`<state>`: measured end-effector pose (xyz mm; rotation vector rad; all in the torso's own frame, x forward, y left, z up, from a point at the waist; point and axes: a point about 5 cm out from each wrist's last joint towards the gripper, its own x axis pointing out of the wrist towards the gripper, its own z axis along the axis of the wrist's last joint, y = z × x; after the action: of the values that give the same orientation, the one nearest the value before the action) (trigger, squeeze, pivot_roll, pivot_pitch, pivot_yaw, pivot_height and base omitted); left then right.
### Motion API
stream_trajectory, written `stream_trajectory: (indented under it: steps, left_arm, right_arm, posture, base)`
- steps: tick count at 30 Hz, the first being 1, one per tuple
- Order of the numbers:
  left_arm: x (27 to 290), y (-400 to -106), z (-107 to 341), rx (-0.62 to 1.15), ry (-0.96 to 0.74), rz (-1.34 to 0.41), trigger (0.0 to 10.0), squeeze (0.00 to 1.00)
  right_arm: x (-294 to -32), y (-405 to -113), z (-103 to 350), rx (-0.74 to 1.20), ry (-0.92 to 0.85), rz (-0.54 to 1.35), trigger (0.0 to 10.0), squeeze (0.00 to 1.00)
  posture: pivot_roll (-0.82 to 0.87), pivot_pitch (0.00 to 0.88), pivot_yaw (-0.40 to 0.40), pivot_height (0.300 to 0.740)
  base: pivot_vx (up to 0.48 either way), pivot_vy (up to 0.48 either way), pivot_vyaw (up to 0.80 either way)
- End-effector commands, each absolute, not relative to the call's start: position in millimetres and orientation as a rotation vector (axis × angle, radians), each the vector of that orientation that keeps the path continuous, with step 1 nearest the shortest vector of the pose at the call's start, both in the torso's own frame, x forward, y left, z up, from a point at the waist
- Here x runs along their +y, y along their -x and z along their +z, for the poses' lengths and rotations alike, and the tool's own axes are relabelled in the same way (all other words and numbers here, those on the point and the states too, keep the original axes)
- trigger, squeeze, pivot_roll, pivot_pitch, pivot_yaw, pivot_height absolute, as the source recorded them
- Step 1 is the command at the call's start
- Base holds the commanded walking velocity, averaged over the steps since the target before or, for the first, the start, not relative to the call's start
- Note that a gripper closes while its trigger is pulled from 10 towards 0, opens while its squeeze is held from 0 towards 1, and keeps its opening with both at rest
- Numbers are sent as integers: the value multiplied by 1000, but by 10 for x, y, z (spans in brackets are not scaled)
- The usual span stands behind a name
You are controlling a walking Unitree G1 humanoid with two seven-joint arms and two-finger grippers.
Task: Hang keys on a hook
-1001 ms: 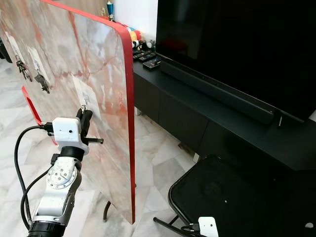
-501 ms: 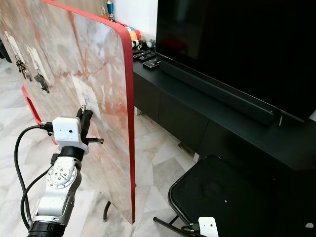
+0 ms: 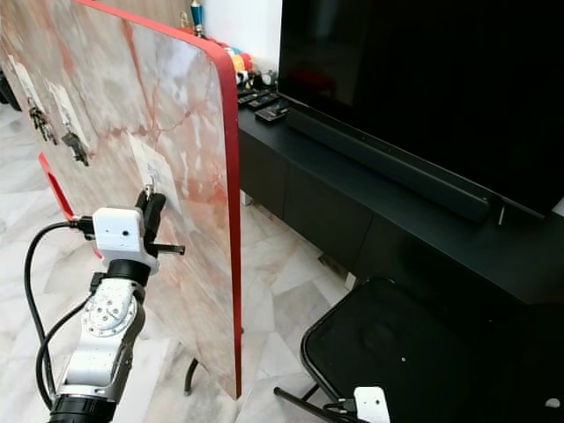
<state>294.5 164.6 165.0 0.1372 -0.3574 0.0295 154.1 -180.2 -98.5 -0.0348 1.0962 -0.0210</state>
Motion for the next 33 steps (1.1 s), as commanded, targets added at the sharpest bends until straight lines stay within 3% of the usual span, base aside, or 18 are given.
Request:
stream_trajectory:
  steps: [1,33]
  left_arm:
    - [1628,-2923,1711,-387,-143,18,10000,0]
    - [1684,-2926,1617,-336,-105,41,10000,0]
  right_arm:
    - [-1827,-1563,-974,1090,41,-26,10000,0]
    - [-1830,-1569,-972,1093,49,-23,10000,0]
  posture:
    - [61,0,-84,740]
    - [59,0,-86,740]
  base:
    - [0,0,0]
    - [0,0,0]
